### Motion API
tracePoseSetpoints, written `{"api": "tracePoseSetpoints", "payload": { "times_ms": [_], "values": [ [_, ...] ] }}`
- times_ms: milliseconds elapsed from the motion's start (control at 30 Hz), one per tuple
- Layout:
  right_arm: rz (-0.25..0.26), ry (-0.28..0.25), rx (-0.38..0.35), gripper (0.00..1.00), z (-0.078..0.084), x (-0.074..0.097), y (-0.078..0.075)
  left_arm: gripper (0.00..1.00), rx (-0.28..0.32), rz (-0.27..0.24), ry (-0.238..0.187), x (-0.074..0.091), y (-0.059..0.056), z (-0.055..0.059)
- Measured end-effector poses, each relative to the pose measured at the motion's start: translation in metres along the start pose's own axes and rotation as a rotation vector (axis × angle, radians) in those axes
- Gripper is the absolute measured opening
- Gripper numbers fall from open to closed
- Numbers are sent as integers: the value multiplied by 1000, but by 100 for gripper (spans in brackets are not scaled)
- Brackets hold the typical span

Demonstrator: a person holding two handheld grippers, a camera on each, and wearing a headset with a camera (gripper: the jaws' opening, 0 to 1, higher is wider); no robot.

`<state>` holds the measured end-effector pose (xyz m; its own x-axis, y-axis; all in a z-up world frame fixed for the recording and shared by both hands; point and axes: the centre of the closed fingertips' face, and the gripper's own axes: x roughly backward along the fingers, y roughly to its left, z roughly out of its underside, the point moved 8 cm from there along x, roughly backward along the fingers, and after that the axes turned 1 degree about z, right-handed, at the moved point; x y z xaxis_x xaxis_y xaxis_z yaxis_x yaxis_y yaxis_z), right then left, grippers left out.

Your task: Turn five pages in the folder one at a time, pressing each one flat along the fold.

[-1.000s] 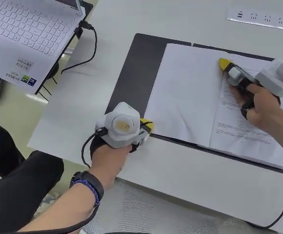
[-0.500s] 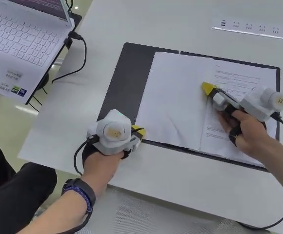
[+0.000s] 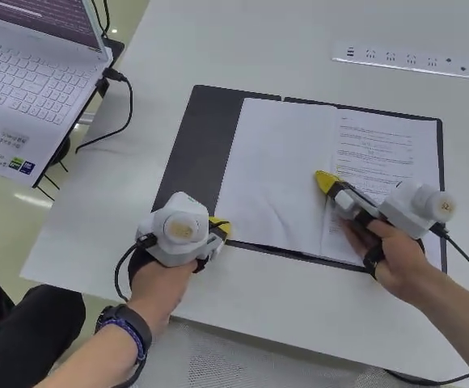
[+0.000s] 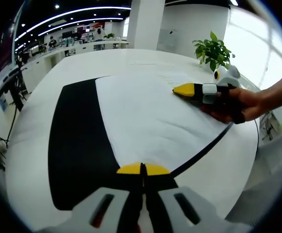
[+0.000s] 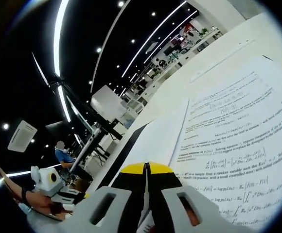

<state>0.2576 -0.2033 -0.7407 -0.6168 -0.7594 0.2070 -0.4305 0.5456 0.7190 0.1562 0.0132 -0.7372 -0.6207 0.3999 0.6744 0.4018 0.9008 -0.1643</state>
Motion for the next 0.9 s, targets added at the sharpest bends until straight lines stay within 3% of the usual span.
{"api": "tracePoseSetpoints", "payload": {
  "times_ms": [600, 900],
  "values": [
    [2, 41, -2, 0, 26, 26, 15, 0, 4, 3, -30, 1, 0, 3],
    [-6, 58, -8, 0, 37, 35, 11, 0, 3, 8, -41, 1, 1, 3]
  ]
}}
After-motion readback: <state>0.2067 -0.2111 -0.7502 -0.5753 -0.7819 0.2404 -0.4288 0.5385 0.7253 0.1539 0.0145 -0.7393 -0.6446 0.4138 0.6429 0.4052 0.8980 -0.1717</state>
